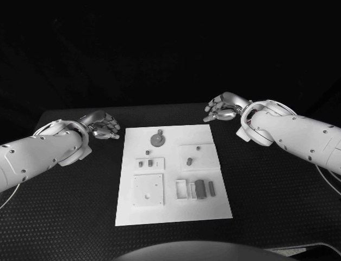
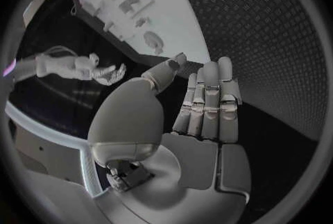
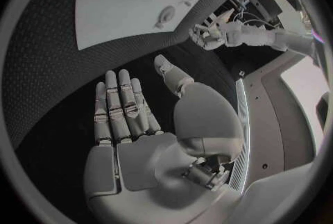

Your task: Assemble the parts on the task board

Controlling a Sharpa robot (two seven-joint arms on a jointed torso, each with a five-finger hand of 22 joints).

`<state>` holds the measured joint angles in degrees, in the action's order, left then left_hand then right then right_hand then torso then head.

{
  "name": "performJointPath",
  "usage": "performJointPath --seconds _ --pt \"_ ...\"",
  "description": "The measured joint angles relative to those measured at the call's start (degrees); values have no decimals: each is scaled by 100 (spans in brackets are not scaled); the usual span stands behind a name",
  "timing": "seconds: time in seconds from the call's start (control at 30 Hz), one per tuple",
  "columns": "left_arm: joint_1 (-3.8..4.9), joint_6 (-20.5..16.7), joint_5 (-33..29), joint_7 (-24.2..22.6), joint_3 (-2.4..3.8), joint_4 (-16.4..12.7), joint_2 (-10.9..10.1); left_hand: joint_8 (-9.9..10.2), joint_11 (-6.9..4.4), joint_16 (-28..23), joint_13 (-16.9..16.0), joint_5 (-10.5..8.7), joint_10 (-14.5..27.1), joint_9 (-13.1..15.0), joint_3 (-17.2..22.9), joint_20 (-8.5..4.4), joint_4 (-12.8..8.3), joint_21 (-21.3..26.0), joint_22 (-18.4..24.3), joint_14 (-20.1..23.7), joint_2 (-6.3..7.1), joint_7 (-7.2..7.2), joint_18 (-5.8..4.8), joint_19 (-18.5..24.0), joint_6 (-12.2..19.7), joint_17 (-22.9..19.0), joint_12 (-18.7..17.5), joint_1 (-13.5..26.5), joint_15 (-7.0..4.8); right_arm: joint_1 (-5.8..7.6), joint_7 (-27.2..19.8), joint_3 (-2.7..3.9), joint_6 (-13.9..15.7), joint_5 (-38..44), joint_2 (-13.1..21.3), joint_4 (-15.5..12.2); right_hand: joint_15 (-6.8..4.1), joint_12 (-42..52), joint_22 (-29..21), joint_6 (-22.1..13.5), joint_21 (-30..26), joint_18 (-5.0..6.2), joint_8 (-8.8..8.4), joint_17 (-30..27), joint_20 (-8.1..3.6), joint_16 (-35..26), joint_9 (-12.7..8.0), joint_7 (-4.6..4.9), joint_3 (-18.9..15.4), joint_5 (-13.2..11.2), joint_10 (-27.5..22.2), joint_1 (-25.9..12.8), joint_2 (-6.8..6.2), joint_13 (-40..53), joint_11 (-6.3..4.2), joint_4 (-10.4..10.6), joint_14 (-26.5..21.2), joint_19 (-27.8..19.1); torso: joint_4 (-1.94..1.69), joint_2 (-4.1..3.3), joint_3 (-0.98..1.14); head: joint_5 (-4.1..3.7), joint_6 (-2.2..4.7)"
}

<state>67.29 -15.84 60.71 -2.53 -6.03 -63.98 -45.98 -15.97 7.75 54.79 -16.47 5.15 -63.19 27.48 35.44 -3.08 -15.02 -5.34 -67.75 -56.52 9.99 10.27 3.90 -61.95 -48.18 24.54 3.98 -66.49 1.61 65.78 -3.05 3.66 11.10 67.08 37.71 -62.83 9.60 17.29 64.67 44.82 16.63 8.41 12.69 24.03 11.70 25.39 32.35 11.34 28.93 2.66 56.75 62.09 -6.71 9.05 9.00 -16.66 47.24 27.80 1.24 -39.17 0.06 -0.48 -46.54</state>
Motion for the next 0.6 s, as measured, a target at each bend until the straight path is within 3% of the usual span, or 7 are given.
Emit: performJointPath --seconds 0.03,0.1,0.2,0.27,0.3,0.4,0.6 --pt "38 83 -360 -18 -2 -3 -39 0 75 -285 24 0 77 8 16 49 -16 99 158 118 -33 38 -11 181 38 -110 0 35 70 3 -12 -30 -111 137 14 1 -14 0 0 7 0 0 0 8 8 0 0 -7 -7 0 -1 18 17 -5 1 7 14 7 -1 0 -1 -7 9" --pt "139 284 -1131 -77 -3 -21 -128 0 139 -755 69 0 226 19 19 116 -19 168 466 257 -90 93 -135 482 92 -266 0 103 168 9 -32 -169 -339 475 55 -34 -30 0 0 4 0 0 0 38 8 9 -2 -10 -7 0 3 30 30 -8 -3 7 112 91 -1 -1 -3 -17 30" --pt "232 503 -1980 -186 3 -76 -214 -39 180 -1277 116 0 303 48 -52 205 -90 174 892 415 -181 73 -260 834 146 -376 0 194 275 -20 -45 -217 -528 972 75 -90 -90 0 -1 -15 0 2 0 93 2 74 -16 -70 -22 0 72 85 25 -14 -33 -9 232 228 -1 -1 -7 -19 52" --pt "252 539 -2452 -286 3 -130 -248 -39 207 -1554 168 0 384 48 -149 300 -89 174 1112 547 -203 76 -259 1056 250 -415 0 292 400 -10 -45 -254 -551 1284 75 -141 -130 0 -9 4 0 17 28 135 -3 132 -16 -89 -22 0 121 91 30 -14 -66 -9 318 329 1 -1 -7 -19 69" --pt "253 537 -2753 -359 3 -165 -259 -39 235 -1687 227 0 546 48 -193 340 -81 174 1214 627 -192 71 -259 1129 301 -428 0 329 455 1 -45 -308 -551 1490 77 -185 -167 0 -16 4 0 94 29 163 -5 171 -23 -89 -22 0 164 141 47 -14 -83 -9 391 407 3 -1 -7 -19 82" --pt "253 503 -3448 -541 -2 -269 -272 -39 215 -2035 385 0 877 38 -251 478 -35 174 1445 953 -179 37 -258 1312 369 -476 0 357 592 0 -33 -433 -551 1973 97 -310 -235 23 -44 36 0 94 52 203 -13 192 -23 -121 -18 0 230 262 35 -12 -104 -5 459 501 8 -1 -5 -12 124" --pt "253 460 -4200 -790 -3 -437 -274 -71 194 -2464 538 0 938 34 -315 606 -3 174 1734 1399 -222 36 -259 1581 407 -544 0 401 703 -5 20 -654 -545 2707 138 -556 -452 12 -76 223 113 314 162 373 -36 429 -23 -130 105 0 424 332 60 -39 -173 6 978 1066 15 -10 -5 -4 193"
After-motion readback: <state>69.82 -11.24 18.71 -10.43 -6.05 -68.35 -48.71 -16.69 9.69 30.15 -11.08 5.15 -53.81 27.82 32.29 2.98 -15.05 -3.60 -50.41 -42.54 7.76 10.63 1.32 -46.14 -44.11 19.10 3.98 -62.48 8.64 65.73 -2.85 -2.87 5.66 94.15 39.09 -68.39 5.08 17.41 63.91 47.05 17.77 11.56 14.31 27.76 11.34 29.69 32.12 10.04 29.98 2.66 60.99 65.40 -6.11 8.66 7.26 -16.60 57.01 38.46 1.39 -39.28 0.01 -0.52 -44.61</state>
